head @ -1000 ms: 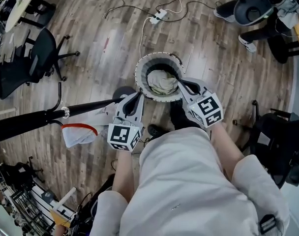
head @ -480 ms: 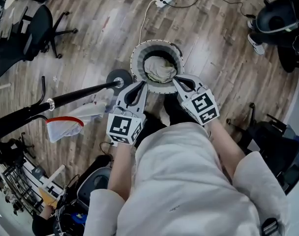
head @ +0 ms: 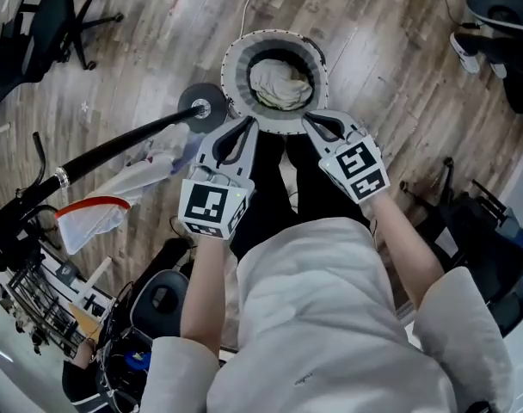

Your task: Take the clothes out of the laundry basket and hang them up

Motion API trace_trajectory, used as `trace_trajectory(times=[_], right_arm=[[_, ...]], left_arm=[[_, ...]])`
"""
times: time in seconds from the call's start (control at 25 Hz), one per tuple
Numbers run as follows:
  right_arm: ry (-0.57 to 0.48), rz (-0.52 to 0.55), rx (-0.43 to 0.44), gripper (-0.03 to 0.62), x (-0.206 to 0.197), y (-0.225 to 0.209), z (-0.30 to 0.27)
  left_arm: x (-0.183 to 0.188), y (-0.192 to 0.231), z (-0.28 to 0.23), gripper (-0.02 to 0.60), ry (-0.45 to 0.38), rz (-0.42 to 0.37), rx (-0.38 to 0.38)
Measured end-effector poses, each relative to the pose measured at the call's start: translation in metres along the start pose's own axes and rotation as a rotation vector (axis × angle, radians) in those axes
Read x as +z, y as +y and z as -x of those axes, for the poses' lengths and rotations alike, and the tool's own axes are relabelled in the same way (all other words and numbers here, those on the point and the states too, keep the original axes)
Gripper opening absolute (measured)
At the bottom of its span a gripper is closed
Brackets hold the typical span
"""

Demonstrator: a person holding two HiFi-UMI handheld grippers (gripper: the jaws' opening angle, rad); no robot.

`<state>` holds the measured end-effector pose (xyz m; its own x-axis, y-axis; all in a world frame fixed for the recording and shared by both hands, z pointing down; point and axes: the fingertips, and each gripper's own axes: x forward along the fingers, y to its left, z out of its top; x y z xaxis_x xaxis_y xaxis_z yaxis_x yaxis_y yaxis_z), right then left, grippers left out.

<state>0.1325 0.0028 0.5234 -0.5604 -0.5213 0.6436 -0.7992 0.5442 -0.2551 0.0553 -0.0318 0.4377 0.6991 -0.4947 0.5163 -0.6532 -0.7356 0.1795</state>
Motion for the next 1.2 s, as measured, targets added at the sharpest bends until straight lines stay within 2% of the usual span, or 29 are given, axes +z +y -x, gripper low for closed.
trace_trajectory(times=[0.16,0.32,0.52,0.68,1.2], right_arm=[[0.05,-0.043,-0.005,0.031,-0.021,-0.001,-0.014],[0.109,-0.062,-0.012,0.049,-0.046,-0.011,-0.032],[0.168,-0.077,-0.017,0.083,-0.079,-0.024,-0.067],[0.204,-0.085,-0.029,0.12,-0.104,-0.034,-0.094],[0.329,-0.094,-0.015,0.184,-0.182,-0.056,-0.18]], left_arm=[[-0.026,0.009,-0.022,0.028,0.051,0.02,-0.017],[-0.054,0.012,-0.05,0.028,0.099,-0.002,-0.048],[-0.096,0.019,-0.08,0.028,0.152,-0.016,-0.086],[-0.128,0.029,-0.097,0.029,0.176,0.001,-0.102],[-0.2,0.073,-0.152,0.029,0.228,0.029,-0.091]])
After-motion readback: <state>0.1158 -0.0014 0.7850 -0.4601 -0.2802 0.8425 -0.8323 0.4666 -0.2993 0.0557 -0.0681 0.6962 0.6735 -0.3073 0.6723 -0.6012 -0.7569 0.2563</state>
